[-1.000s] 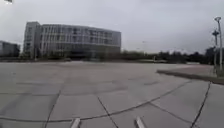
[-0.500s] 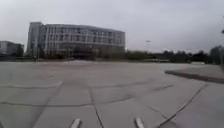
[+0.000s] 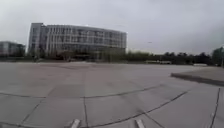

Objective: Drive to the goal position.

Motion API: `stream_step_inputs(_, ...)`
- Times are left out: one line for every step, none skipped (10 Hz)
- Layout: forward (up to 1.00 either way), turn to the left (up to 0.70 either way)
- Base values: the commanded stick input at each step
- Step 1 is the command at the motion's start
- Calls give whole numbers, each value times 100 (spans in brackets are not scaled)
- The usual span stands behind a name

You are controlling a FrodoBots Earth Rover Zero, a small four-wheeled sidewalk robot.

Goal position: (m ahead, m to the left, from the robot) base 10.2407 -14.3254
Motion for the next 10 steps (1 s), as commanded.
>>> stream_step_inputs(100,6)
stream_step_inputs(100,6)
stream_step_inputs(100,6)
stream_step_inputs(100,6)
stream_step_inputs(100,6)
stream_step_inputs(100,6)
stream_step_inputs(100,6)
stream_step_inputs(100,6)
stream_step_inputs(100,4)
stream_step_inputs(100,-34)
